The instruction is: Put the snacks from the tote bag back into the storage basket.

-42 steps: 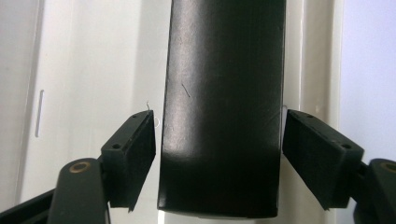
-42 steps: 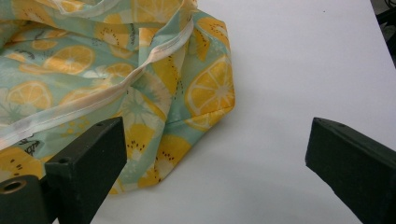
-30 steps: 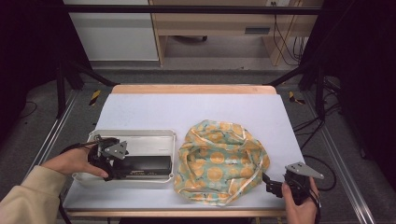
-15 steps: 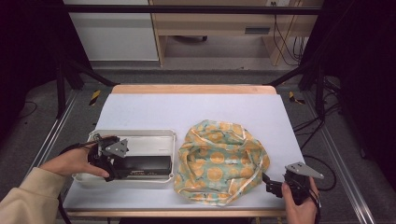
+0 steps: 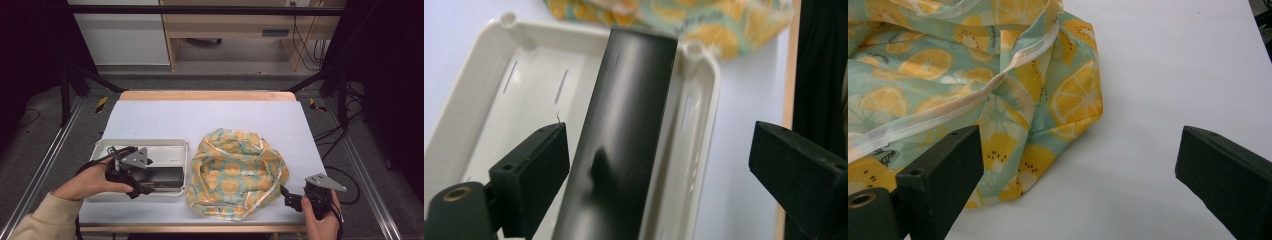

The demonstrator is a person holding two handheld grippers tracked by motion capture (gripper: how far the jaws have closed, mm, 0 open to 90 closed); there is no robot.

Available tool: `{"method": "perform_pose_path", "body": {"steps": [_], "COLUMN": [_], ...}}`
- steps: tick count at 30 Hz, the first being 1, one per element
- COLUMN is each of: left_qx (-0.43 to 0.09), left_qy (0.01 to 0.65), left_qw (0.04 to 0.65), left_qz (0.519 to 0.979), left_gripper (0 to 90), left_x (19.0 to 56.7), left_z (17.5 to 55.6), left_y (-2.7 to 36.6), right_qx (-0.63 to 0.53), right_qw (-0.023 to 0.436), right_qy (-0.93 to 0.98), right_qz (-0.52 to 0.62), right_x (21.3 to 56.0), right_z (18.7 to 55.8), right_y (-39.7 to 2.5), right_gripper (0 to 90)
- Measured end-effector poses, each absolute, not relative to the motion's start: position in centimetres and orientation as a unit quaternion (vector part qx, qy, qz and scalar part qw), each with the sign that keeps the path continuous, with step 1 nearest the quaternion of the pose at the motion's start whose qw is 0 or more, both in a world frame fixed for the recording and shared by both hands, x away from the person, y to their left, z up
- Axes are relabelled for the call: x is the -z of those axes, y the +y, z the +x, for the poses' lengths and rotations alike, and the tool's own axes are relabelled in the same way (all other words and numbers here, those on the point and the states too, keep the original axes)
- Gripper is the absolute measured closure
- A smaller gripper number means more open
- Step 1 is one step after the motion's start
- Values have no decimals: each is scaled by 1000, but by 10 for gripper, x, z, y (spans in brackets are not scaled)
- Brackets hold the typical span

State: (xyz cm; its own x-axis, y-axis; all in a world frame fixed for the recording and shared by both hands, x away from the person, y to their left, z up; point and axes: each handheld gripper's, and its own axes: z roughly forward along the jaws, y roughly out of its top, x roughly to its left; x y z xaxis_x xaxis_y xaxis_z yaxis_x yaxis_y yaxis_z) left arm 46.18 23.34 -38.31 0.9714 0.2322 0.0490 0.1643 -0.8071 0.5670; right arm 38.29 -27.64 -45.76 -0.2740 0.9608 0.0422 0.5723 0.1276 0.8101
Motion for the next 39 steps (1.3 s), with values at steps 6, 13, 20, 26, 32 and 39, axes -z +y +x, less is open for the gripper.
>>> {"method": "perform_pose_path", "body": {"steps": [6,13,20,26,32,39], "left_qx": [-76,-115,-153,-181,-192,-214], "left_qy": [134,209,265,289,317,352], "left_qw": [297,339,356,352,354,358], "left_qz": [942,910,883,872,859,838], "left_gripper": [80,78,80,84,78,88], "left_x": [383,376,378,378,384,389], "left_z": [459,468,476,476,476,479], "left_y": [218,198,188,203,228,260], "right_qx": [-374,-373,-376,-375,-374,-375], "right_qw": [260,260,258,260,260,262], "right_qy": [706,708,708,710,713,714], "right_qz": [542,540,539,537,533,530], "right_x": [457,457,457,456,456,455], "right_z": [382,383,383,383,383,384], "right_y": [-276,-274,-275,-274,-272,-270], "right_gripper": [56,56,56,56,56,56]}}
